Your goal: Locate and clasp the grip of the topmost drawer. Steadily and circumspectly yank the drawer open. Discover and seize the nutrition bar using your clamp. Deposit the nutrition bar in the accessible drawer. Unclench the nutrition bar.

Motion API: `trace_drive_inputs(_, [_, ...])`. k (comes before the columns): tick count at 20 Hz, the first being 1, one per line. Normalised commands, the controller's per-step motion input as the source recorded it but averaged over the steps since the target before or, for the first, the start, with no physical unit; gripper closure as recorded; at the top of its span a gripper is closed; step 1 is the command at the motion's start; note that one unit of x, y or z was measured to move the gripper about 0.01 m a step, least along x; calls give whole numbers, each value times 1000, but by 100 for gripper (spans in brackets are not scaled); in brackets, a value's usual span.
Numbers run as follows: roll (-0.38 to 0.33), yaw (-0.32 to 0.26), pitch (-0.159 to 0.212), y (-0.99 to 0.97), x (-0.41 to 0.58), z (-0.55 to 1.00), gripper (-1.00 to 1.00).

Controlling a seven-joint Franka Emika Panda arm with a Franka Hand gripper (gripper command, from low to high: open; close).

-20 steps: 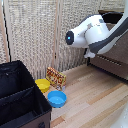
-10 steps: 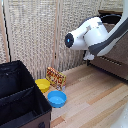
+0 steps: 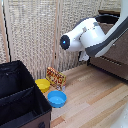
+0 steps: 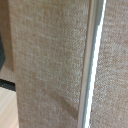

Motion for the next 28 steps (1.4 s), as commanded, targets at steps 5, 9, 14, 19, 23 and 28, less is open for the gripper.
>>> trace_drive_inputs(5, [282, -209, -3, 274, 79, 143, -100])
trace_drive_inputs(9, [295, -250, -9, 169, 1, 114, -100])
trace_drive_inputs(14, [297, -246, -9, 171, 15, 107, -100])
trace_drive_inputs(19, [321, -210, -5, 201, 109, 48, -100])
trace_drive_inputs(23, [337, -173, -1, 232, 218, 2, -100])
trace_drive_inputs(28, [320, -127, 0, 249, 403, 10, -100])
